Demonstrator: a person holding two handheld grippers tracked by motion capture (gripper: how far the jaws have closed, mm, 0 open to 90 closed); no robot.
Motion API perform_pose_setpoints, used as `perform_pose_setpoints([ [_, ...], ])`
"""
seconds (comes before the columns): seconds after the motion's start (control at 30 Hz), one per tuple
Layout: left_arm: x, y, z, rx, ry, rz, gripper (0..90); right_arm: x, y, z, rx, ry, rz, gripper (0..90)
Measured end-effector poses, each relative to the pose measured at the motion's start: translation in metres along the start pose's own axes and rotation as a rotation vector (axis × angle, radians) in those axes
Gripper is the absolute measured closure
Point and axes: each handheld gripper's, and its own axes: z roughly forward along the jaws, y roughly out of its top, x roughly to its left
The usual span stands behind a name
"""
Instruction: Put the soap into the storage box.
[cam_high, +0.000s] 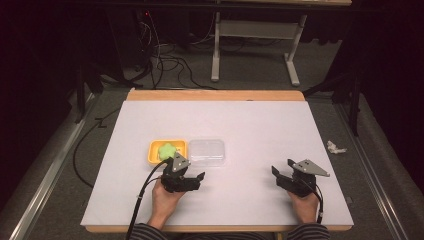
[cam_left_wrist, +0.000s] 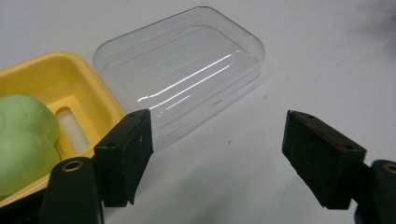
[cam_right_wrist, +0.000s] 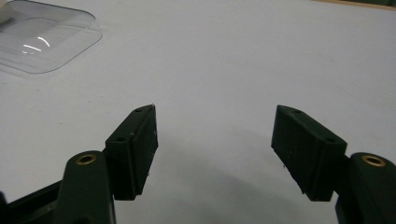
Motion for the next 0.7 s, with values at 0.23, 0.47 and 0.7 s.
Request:
perform_pose_setpoints([
  [0.23,0.003,-0.004,0.003,-0.008,-0.005,-0.003,24.3,0.0,0.0,0.0,-0.004,0.001,-0.003,31.9],
  [0.47,0.005,-0.007,0.004,-0.025,0.006,-0.002,23.3,0.0,0.0,0.0,-0.004,0.002,-0.004,31.8],
  [0.7,0.008,-0.013,0.004,-0.015,0.016,0.002,22.7,0.0,0.0,0.0,-0.003,0.001,-0.005,31.9],
])
